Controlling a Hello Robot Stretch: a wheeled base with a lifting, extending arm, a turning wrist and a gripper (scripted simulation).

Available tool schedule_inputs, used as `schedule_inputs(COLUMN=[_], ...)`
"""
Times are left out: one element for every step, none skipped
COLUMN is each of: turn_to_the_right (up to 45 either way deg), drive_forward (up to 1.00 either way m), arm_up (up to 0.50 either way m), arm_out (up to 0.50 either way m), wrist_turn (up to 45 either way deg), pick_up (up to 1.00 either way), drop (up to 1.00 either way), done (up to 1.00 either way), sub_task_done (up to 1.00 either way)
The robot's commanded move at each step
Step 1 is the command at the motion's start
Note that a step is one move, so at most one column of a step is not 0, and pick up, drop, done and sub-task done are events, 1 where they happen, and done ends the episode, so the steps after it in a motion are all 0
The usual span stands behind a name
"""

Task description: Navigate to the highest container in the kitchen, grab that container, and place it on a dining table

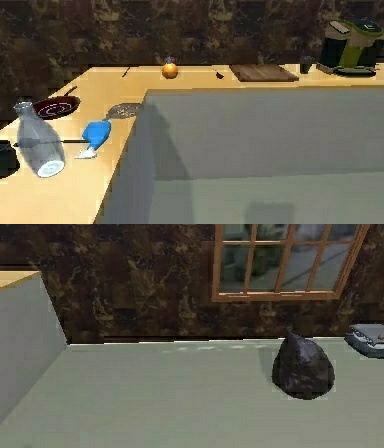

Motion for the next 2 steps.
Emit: schedule_inputs(turn_to_the_right=[0.0,45.0], drive_forward=[0.65,0.00], arm_up=[0.00,0.00], arm_out=[0.00,0.00], wrist_turn=[0.0,0.0], pick_up=[0.00,0.00], drop=[0.00,0.00], done=[0.00,0.00], sub_task_done=[0.00,0.00])
